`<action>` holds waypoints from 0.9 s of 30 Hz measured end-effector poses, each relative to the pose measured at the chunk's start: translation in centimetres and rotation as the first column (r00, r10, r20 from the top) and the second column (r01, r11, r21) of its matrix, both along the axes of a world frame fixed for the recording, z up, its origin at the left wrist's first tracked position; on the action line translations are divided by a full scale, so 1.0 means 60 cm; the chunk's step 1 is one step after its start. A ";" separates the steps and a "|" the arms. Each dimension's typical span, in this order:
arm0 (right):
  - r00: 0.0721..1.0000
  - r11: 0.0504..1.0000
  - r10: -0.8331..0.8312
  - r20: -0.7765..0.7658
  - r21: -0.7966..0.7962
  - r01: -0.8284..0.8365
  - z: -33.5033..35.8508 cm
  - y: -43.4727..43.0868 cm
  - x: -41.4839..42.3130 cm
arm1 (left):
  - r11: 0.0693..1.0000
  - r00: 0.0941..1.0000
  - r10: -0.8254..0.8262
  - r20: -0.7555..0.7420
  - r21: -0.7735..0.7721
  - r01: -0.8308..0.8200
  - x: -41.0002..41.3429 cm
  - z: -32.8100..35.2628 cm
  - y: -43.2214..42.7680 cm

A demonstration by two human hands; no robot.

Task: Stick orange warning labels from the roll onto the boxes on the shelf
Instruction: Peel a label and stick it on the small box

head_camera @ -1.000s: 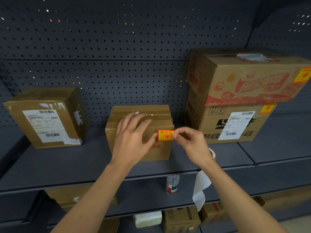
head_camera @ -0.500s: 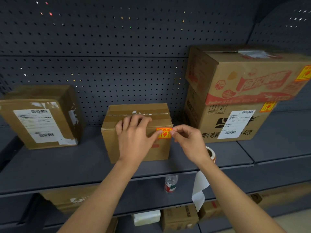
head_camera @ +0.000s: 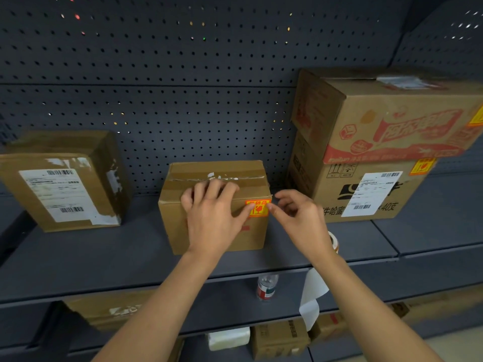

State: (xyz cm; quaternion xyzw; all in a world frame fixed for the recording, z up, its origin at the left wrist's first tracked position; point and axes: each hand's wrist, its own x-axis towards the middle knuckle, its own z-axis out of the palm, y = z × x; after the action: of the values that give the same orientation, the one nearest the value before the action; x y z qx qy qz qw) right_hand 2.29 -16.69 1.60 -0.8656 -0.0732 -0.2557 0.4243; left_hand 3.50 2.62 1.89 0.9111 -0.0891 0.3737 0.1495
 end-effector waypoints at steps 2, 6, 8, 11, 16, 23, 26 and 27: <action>0.998 0.998 0.068 0.004 -0.017 -0.067 0.003 -0.001 0.001 | 1.000 1.000 -0.012 0.014 -0.010 0.012 0.001 -0.002 0.001; 0.990 0.982 0.142 0.021 -0.129 -0.138 0.005 0.000 0.009 | 1.000 1.000 -0.014 0.013 -0.016 0.014 0.002 -0.003 0.001; 0.990 0.983 0.135 0.035 -0.134 -0.130 0.004 0.000 0.013 | 1.000 1.000 -0.013 0.023 -0.010 0.013 0.003 -0.004 0.001; 0.989 0.982 0.139 0.058 -0.134 -0.130 0.002 0.001 0.012 | 1.000 0.999 -0.020 0.037 0.003 0.020 0.004 -0.007 0.003; 0.987 0.979 0.162 -0.006 -0.128 -0.162 -0.003 -0.008 0.019 | 0.996 0.999 -0.042 0.025 0.077 0.040 0.002 -0.012 0.013; 0.987 0.970 0.156 -0.025 -0.185 -0.158 -0.014 -0.010 0.022 | 0.995 0.999 -0.033 0.032 0.093 0.030 0.002 -0.014 0.014; 0.982 0.963 0.184 -0.050 -0.193 -0.190 -0.016 -0.014 0.023 | 0.995 0.999 -0.029 0.044 0.101 0.024 0.002 -0.016 0.015; 0.982 0.963 0.181 -0.046 -0.194 -0.187 -0.017 -0.013 0.023 | 0.995 0.999 -0.026 0.046 0.097 0.021 0.003 -0.016 0.013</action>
State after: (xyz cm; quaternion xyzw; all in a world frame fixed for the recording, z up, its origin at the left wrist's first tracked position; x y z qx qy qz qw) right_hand 3.68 -17.48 0.58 -0.8964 -0.1723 -0.1943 0.3593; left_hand 3.66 3.41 0.93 0.9071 -0.1212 0.3886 0.1076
